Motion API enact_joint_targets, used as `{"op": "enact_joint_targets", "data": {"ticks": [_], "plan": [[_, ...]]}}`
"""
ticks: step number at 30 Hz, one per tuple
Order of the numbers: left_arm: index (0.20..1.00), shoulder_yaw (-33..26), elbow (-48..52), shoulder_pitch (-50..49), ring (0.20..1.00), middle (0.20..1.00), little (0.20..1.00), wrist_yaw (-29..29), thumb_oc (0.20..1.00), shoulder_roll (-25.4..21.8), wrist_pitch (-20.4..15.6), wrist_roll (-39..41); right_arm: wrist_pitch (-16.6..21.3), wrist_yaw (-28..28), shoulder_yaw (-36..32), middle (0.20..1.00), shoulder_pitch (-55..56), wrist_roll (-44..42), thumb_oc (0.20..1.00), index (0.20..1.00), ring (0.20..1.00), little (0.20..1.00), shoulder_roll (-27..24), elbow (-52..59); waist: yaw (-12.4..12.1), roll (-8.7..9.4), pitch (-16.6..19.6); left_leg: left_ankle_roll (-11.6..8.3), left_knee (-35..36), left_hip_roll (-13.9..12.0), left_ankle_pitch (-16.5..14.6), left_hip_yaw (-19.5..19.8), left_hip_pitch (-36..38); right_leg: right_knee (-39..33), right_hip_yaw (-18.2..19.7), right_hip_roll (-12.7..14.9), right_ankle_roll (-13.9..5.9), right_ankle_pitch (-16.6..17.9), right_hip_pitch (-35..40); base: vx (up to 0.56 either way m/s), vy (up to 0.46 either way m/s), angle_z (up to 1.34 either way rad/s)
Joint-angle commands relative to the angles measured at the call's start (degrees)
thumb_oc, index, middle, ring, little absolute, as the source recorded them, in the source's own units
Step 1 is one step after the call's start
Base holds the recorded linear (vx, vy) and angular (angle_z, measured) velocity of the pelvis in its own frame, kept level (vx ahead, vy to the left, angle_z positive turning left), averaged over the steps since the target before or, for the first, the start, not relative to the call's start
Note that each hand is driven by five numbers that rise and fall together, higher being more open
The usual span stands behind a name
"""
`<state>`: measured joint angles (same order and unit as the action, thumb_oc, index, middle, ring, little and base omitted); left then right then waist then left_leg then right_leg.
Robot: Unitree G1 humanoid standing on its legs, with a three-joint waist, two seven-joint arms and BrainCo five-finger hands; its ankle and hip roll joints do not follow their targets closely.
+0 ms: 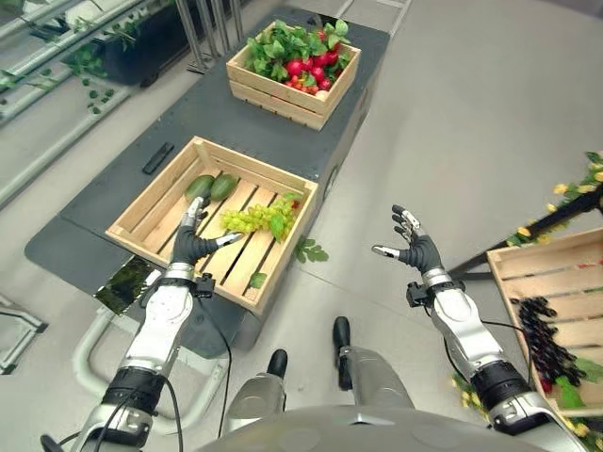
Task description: Pick up the fruits from the basket on one side to the basket on the other side
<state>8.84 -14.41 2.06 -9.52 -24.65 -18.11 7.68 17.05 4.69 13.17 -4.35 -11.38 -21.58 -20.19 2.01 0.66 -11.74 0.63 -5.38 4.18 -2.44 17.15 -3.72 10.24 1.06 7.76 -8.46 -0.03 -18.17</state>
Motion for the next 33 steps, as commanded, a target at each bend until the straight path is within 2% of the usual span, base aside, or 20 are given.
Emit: {"op": "enact_joint_targets", "data": {"ticks": [1,5,6,7,8,9,10,12,13,14,16,17,18,20,26,33], "plan": [[1.0,0.4,6.0,2.8,1.0,1.0,1.0,0.5,1.0,-0.3,-3.8,1.0,2.8,1.0,-1.9,1.0,-2.3,-1.1,1.0,1.0,1.0,1.0,-1.1,4.0,0.1,0.77,1.5,0.09,0.5,0.6,-8.4,-3.8,9.7,-2.6,1.8,0.9,-1.77,8.3,-0.3,0.05,-0.156,0.25],[1.0,1.7,4.5,5.1,1.0,1.0,1.0,0.2,1.0,0.7,-4.3,4.2,3.2,2.3,-2.0,1.0,-3.4,-0.7,1.0,1.0,1.0,1.0,-1.8,3.6,-0.5,-0.42,2.9,-2.8,-1.7,-3.4,-8.3,-3.4,8.5,-1.3,-1.7,0.4,-0.27,6.0,0.6,0.09,-0.302,0.13],[1.0,2.2,4.0,5.7,1.0,1.0,1.0,0.5,1.0,0.8,-4.4,4.6,3.6,2.3,-2.6,1.0,-2.3,-0.3,1.0,1.0,1.0,1.0,-2.7,5.2,-0.8,-0.6,2.3,-4.8,-8.9,-4.6,-5.7,-3.1,5.9,-0.7,-3.5,-0.5,1.0,4.5,3.2,0.1,-0.292,0.25],[1.0,2.3,4.0,5.8,1.0,1.0,1.0,0.5,1.0,0.9,-4.4,4.7,3.6,2.3,-2.6,1.0,-2.2,-0.3,1.0,1.0,1.0,1.0,-2.7,5.2,-0.6,-0.72,2.2,-4.83,-9.5,-4.6,-6.0,-2.8,5.6,-0.8,-3.7,-0.4,1.01,4.4,3.4,0.07,-0.333,0.64],[1.0,3.2,3.9,6.6,1.0,1.0,1.0,0.2,1.0,1.2,-4.5,3.4,4.0,3.1,-3.6,1.0,-1.3,1.1,1.0,1.0,1.0,1.0,-4.3,5.8,-1.7,-0.49,0.2,-6.05,-17.8,-3.2,-2.0,-3.0,0.4,-1.6,-5.2,-0.4,2.16,3.8,6.9,-0.01,-0.131,0.67],[1.0,3.3,3.9,6.7,1.0,1.0,1.0,0.1,1.0,1.3,-4.4,3.3,4.0,3.1,-3.7,1.0,-1.3,1.1,1.0,1.0,1.0,1.0,-4.4,5.8,-1.6,-0.6,0.0,-6.03,-18.5,-3.1,-2.2,-2.8,0.1,-1.7,-5.4,-0.3,2.13,3.8,7.0,-0.02,-0.186,0.74],[1.0,3.7,3.9,7.1,1.0,1.0,1.0,-0.1,1.0,1.5,-4.4,3.2,4.1,3.6,-4.4,1.0,-1.0,1.2,1.0,1.0,1.0,1.0,-4.6,6.2,-1.7,-0.43,-0.3,-5.9,-17.8,-2.7,-1.8,-4.5,-2.2,-2.2,-6.3,-0.2,2.32,3.3,8.1,0.0,-0.083,0.33],[1.0,4.5,2.8,7.9,1.0,1.0,1.0,0.1,1.0,2.2,-4.1,3.4,4.5,5.4,-6.1,1.0,-0.1,0.9,1.0,1.0,1.0,1.0,-4.5,6.2,-1.2,-0.87,0.2,-5.64,-10.4,-6.4,-0.6,-12.4,-6.2,-2.9,-8.6,0.1,2.45,1.7,10.5,0.08,-0.092,0.27],[1.0,4.6,2.8,7.9,1.0,1.0,1.0,0.1,1.0,2.2,-4.1,3.4,4.5,5.4,-6.2,1.0,0.0,0.9,1.0,1.0,1.0,1.0,-4.5,6.3,-1.5,-0.87,0.3,-5.7,-9.9,-6.5,-0.5,-12.5,-5.8,-3.0,-8.5,0.0,2.5,1.6,10.5,0.1,-0.083,0.97],[1.0,5.3,1.9,9.3,1.0,1.0,1.0,-0.1,1.0,2.2,-4.0,2.9,5.0,6.4,-7.2,1.0,0.3,0.7,1.0,1.0,1.0,1.0,-4.4,6.4,-2.0,-1.18,-0.2,-6.03,-6.6,-7.2,3.4,-15.4,-8.9,-3.1,-9.0,-0.7,2.72,1.2,11.4,0.04,-0.055,1.21],[1.0,5.2,1.8,9.3,1.0,1.0,1.0,-0.1,1.0,1.8,-3.9,3.0,5.1,6.2,-7.3,1.0,0.6,0.8,1.0,1.0,1.0,1.0,-4.5,7.1,-1.7,-1.51,0.0,-5.94,-5.6,-7.8,2.5,-15.6,-7.5,-2.3,-8.9,-1.2,2.68,0.5,10.7,0.01,-0.064,0.84],[1.0,5.9,2.3,10.2,1.0,1.0,1.0,-0.2,1.0,0.9,-3.8,2.0,4.7,6.5,-7.2,1.0,0.2,1.4,1.0,1.0,1.0,1.0,-4.3,6.2,-1.8,-1.73,0.0,-5.66,-4.0,-7.0,2.7,-13.5,-6.1,-2.6,-9.2,-1.7,2.89,0.5,10.7,0.02,-0.04,0.02],[1.0,5.9,2.3,10.2,1.0,1.0,1.0,-0.1,1.0,1.0,-3.8,1.8,4.7,6.6,-7.2,1.0,0.0,1.5,1.0,1.0,1.0,1.0,-3.9,5.4,-1.9,-1.66,0.3,-5.37,-2.9,-6.7,2.5,-13.4,-5.6,-3.3,-9.1,-1.7,2.87,0.6,11.2,0.05,-0.002,-0.35],[1.0,5.7,2.5,10.2,1.0,1.0,1.0,-0.1,1.0,1.1,-3.8,1.7,4.8,7.0,-7.8,1.0,0.3,1.4,1.0,1.0,1.0,1.0,-3.1,4.9,-1.7,-1.57,1.2,-5.22,-0.1,-7.3,3.3,-15.1,-3.9,-5.1,-9.7,-1.2,2.47,1.1,12.4,0.07,0.032,-0.2],[1.0,4.0,3.4,9.4,1.0,1.0,1.0,-0.4,1.0,0.9,-3.4,1.6,4.1,6.0,-6.8,1.0,-0.2,1.3,1.0,1.0,1.0,1.0,-2.6,4.3,-2.3,-0.94,2.9,-4.53,3.0,-7.2,3.0,-16.1,-0.7,-7.9,-8.4,-0.9,1.9,2.0,14.0,0.05,0.036,-0.11],[1.0,2.8,3.9,7.9,1.0,1.0,1.0,-0.1,1.0,1.0,-3.0,1.2,3.5,5.4,-6.8,1.0,0.3,1.4,1.0,1.0,1.0,1.0,-1.9,3.9,-2.6,-0.74,4.1,-4.38,6.1,-7.1,3.3,-16.4,2.1,-9.7,-8.5,-0.7,1.2,2.6,15.8,0.03,0.016,0.0]]}}
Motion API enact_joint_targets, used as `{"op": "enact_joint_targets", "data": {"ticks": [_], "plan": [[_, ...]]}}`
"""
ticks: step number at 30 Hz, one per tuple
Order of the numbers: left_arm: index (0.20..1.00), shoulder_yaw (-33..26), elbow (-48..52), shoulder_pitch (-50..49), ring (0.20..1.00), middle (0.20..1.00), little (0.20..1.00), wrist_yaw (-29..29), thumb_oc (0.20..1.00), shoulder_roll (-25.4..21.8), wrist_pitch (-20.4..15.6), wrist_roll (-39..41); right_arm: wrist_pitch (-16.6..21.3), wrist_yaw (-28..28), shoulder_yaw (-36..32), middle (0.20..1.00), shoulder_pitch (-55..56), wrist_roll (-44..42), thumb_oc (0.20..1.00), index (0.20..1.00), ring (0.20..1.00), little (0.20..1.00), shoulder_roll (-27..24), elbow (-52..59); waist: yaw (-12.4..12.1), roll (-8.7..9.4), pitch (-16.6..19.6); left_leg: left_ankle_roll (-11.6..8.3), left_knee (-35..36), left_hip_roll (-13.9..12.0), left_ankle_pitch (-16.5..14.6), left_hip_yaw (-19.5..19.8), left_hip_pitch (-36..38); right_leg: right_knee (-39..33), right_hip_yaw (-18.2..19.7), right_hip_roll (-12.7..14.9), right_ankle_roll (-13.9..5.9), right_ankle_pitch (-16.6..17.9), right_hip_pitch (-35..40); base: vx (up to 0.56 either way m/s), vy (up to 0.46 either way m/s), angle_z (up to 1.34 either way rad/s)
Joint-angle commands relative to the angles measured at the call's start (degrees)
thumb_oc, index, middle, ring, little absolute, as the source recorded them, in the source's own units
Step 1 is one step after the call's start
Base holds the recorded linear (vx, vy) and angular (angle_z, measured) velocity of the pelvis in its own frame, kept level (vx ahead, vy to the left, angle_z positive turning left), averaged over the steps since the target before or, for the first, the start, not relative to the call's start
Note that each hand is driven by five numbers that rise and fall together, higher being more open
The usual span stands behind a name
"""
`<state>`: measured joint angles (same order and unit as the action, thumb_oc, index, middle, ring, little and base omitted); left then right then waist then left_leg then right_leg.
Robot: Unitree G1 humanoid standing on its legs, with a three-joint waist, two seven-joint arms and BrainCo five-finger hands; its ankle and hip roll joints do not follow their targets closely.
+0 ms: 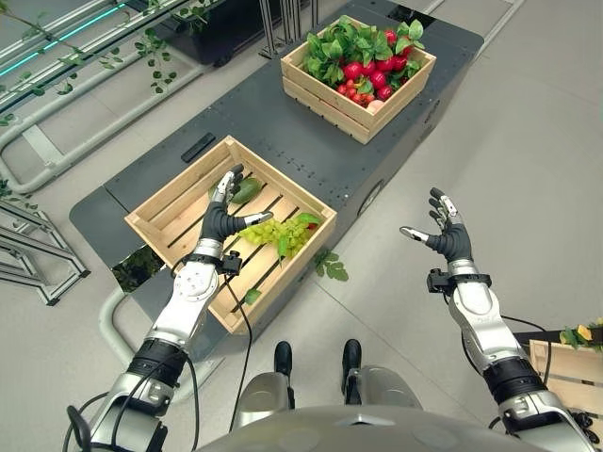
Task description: Pick up the fruits from the basket on one side to the basket on the other side
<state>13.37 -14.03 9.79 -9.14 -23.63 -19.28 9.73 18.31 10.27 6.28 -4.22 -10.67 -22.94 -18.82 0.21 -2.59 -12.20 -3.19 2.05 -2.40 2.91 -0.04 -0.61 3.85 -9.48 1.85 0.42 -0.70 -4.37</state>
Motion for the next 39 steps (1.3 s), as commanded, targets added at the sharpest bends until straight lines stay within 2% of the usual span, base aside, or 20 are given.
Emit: {"op": "enact_joint_targets", "data": {"ticks": [1,13,39], "plan": [[1.0,-1.9,3.6,0.0,1.0,1.0,1.0,-0.5,1.0,0.0,-1.8,-0.8,2.2,-0.4,0.2,1.0,0.4,0.7,1.0,1.0,1.0,1.0,-0.4,2.5,-0.8,2.49,4.9,-0.56,-1.0,-0.4,-2.0,0.8,-0.8,-3.5,2.0,5.3,-7.72,3.3,2.2,0.0,0.0,0.0],[1.0,-3.0,4.0,-1.9,1.0,1.0,1.0,-0.1,1.0,0.3,-1.3,-1.3,1.8,-2.0,0.8,1.0,1.1,0.1,1.0,1.0,1.0,1.0,0.0,2.9,-0.8,3.32,6.1,-0.26,-0.3,0.0,-1.8,1.0,0.0,-4.2,1.9,5.6,-7.97,4.1,2.7,0.0,0.007,-0.03],[1.0,-3.3,3.8,-2.7,1.0,1.0,1.0,0.2,1.0,0.4,-1.2,-1.7,1.8,-2.7,0.4,1.0,2.2,-0.3,1.0,1.0,1.0,1.0,0.3,3.4,-0.9,3.13,7.0,-0.2,-0.1,0.2,-2.2,2.1,0.5,-4.7,0.9,5.8,-8.11,4.0,3.6,0.0,0.0,0.0]]}}
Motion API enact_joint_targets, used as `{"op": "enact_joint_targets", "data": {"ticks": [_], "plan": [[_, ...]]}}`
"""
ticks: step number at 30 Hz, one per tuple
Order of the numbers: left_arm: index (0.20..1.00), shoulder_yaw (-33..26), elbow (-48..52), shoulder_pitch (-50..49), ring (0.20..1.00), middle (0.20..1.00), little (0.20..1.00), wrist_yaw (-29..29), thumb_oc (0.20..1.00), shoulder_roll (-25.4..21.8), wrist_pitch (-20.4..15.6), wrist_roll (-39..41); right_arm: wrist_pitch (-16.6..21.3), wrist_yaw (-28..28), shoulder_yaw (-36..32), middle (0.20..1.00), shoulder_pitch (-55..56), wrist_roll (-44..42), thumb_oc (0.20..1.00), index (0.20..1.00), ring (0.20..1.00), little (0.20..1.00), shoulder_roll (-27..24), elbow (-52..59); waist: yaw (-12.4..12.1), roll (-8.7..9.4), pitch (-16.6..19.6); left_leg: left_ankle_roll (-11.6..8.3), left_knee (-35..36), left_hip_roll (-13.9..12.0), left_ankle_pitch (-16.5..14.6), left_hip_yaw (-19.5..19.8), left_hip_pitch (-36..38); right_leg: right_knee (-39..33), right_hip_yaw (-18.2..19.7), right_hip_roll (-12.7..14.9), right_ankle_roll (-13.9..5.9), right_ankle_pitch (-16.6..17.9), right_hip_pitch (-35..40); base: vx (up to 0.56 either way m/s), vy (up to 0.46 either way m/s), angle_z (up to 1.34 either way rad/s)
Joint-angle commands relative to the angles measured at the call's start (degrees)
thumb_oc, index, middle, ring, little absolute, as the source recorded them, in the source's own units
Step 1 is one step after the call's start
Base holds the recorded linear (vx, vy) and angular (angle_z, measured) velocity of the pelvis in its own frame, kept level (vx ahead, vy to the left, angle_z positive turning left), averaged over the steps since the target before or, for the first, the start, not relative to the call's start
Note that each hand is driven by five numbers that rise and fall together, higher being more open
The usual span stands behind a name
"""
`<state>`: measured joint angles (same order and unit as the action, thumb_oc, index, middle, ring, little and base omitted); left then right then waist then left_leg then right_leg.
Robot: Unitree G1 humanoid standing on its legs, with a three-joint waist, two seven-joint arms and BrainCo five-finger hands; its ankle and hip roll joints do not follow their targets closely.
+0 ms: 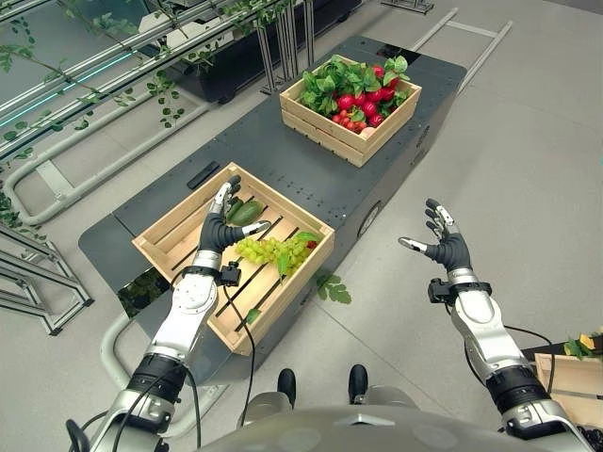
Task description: Pick up the fruits from the basket on one side to the basket on the other side
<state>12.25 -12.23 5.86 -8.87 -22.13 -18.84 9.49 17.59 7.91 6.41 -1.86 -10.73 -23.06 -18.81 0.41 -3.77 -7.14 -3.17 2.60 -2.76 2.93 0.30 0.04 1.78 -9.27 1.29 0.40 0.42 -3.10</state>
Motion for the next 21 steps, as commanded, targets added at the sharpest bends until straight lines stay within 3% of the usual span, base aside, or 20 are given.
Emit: {"op": "enact_joint_targets", "data": {"ticks": [1,21], "plan": [[1.0,-2.1,2.0,1.3,1.0,1.0,1.0,0.0,1.0,-1.2,-1.7,-1.4,2.5,-0.3,0.4,1.0,-0.3,-0.2,1.0,1.0,1.0,1.0,0.4,3.2,-1.1,4.28,1.9,-0.23,-0.6,0.6,-2.2,1.8,-0.2,-2.6,0.7,6.4,-8.13,2.9,2.2,0.0,0.0,0.0],[1.0,-1.7,5.0,1.5,1.0,1.0,1.0,2.5,1.0,-2.1,-1.4,1.5,1.9,-1.5,0.0,1.0,1.8,1.2,1.0,1.0,1.0,1.0,0.1,5.6,-2.2,3.91,2.6,-0.41,-0.6,0.6,-2.7,3.6,-0.4,-3.1,-0.9,6.6,-8.07,2.3,3.2,0.02,-0.003,0.05]]}}
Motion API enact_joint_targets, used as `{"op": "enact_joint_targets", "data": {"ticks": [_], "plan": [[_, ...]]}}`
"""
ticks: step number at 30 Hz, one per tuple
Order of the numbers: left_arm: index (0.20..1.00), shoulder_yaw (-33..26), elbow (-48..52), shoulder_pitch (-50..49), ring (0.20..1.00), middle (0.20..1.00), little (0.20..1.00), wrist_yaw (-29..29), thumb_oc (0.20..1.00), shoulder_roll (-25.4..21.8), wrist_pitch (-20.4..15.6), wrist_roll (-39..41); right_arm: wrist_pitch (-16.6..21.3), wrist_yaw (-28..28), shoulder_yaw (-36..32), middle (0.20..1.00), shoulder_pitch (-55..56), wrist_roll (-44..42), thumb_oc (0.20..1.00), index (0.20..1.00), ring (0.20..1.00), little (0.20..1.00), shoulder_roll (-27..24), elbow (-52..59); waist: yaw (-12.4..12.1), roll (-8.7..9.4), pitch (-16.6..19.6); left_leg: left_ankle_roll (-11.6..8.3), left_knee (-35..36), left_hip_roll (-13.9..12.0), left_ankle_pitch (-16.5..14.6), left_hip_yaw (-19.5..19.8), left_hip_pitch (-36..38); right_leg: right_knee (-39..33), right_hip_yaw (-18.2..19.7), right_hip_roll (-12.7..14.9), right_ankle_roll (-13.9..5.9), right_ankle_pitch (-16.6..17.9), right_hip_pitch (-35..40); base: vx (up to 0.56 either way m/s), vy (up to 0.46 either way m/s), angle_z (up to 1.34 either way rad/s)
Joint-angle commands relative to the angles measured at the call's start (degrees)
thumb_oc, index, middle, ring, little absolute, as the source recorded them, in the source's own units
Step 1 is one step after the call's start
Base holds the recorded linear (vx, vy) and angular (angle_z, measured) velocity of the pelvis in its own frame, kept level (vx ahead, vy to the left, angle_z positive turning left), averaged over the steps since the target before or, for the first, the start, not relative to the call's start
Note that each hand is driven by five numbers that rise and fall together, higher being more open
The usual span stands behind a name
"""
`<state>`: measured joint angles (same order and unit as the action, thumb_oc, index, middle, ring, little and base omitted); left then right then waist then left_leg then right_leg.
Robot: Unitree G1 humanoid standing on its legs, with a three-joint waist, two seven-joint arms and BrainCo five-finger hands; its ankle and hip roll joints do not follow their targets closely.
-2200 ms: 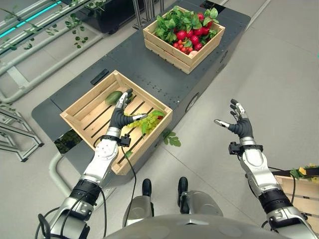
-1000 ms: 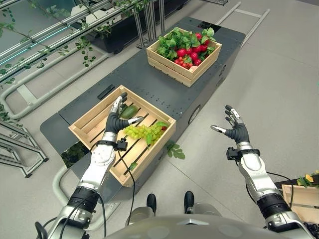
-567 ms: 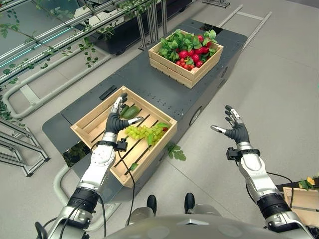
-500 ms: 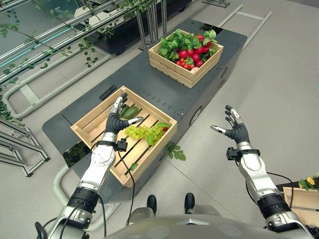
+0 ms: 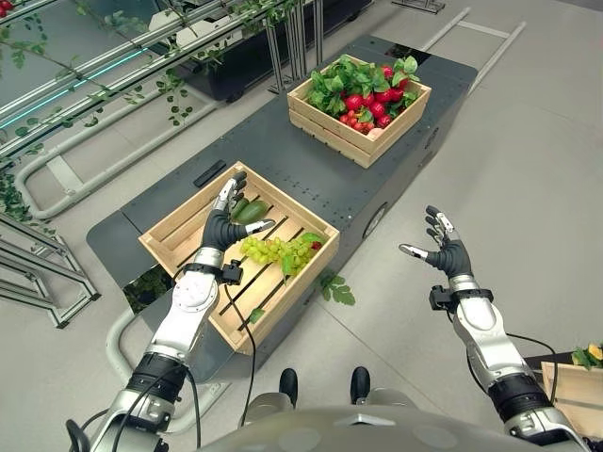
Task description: Pick up the fruits from the basket on one side to the basket on the other side
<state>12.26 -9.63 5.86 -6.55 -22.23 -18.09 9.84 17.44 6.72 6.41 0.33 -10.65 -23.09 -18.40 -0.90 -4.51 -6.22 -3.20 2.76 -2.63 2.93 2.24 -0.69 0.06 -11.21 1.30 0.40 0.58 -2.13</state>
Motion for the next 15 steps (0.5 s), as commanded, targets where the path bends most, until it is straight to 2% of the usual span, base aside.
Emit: {"op": "enact_joint_targets", "data": {"ticks": [1,15], "plan": [[1.0,-1.6,2.5,1.4,1.0,1.0,1.0,0.3,1.0,-1.9,-2.2,1.1,2.0,-0.5,0.1,1.0,-0.4,1.1,1.0,1.0,1.0,1.0,0.1,5.1,-0.9,4.66,1.8,-0.38,-0.8,0.6,-2.7,1.8,0.4,-1.4,1.0,6.6,-8.04,2.1,2.3,0.03,-0.011,0.11],[1.0,-2.3,2.6,0.0,1.0,1.0,1.0,1.2,1.0,-1.7,-2.0,1.8,1.6,-1.5,0.8,1.0,-0.1,1.0,1.0,1.0,1.0,1.0,0.4,5.1,-1.7,4.99,2.4,-0.45,-0.7,0.9,-2.9,3.0,0.7,-1.5,-0.5,6.7,-7.87,1.6,3.5,0.02,-0.007,0.07]]}}
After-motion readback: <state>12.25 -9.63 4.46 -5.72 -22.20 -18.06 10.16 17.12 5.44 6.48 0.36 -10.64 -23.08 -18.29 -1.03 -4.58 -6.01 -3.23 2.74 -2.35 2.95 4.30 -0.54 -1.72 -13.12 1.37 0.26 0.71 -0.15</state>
